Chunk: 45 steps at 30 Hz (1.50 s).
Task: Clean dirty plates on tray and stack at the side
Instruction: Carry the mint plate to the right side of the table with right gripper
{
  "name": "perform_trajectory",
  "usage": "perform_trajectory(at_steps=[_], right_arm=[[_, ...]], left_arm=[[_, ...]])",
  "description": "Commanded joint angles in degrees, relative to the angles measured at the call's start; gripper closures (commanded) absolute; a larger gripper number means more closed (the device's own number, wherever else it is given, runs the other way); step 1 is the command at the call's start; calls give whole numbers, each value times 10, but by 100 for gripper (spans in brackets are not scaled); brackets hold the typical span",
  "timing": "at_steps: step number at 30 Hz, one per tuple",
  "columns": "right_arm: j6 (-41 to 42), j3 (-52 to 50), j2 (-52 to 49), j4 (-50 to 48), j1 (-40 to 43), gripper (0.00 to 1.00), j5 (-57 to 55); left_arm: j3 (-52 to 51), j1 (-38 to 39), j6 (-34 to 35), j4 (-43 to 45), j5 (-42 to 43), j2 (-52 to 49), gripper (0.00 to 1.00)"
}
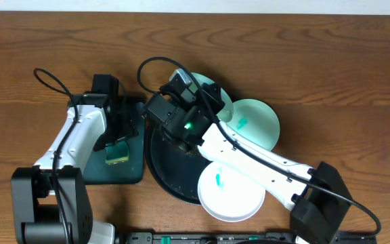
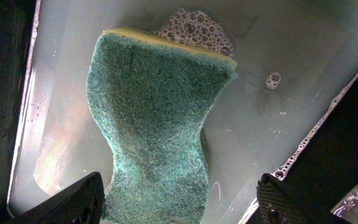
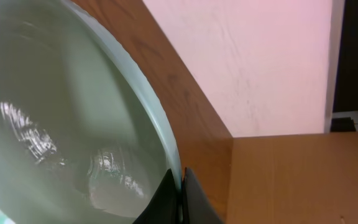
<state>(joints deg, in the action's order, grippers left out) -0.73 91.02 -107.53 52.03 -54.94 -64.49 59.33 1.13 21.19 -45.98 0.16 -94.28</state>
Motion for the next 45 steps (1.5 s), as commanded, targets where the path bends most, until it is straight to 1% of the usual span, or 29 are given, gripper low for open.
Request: perform_trajectory(at_steps=[1,2,4,6,7,9,12,13,20,22,24,27,30,34,39,45], right_arm=[[0,10,21,0,7,99,99],[11,10,21,0,15,99,152],[59,10,20,-3,40,99,273],[96,10,20,-18,79,99,414],[108,10,20,-26,97,99,461],[135,10,20,-43,141,99,528],[162,11,20,-51,210,99,567],[170,11,21,-48,256,99,600],[200,11,20,-33,483,99,852],[200,11,21,-31,547,99,894],[200,11,21,-27,608,99,918],[198,10,18,-8,690,99,911],[198,10,12,17,762,99,877],[197,9,-5,42,831,99,822],[191,-4,-25,52,883,99,784],[191,-13,-61,56,900,99,767]], left_arm=[[-5,-2,-1,0,5,1,21],[-5,-2,-1,0,5,1,21],[-5,-2,-1,0,5,1,21],[-5,-2,-1,-2,5,1,21],[-5,-2,-1,-2,5,1,21],[-5,-2,-1,-2,5,1,21],[-5,-2,-1,-2,5,1,21],[-5,-2,-1,-2,5,1,21],[-5,-2,-1,-2,5,1,21],[-5,-2,-1,-2,5,1,21],[-5,-2,-1,-2,5,1,21],[-5,-2,-1,-2,5,1,21],[-5,-2,0,-2,5,1,21],[-5,-2,0,-2,5,1,21],[-5,-2,0,-2,5,1,21],[-5,-2,0,-2,5,1,21]])
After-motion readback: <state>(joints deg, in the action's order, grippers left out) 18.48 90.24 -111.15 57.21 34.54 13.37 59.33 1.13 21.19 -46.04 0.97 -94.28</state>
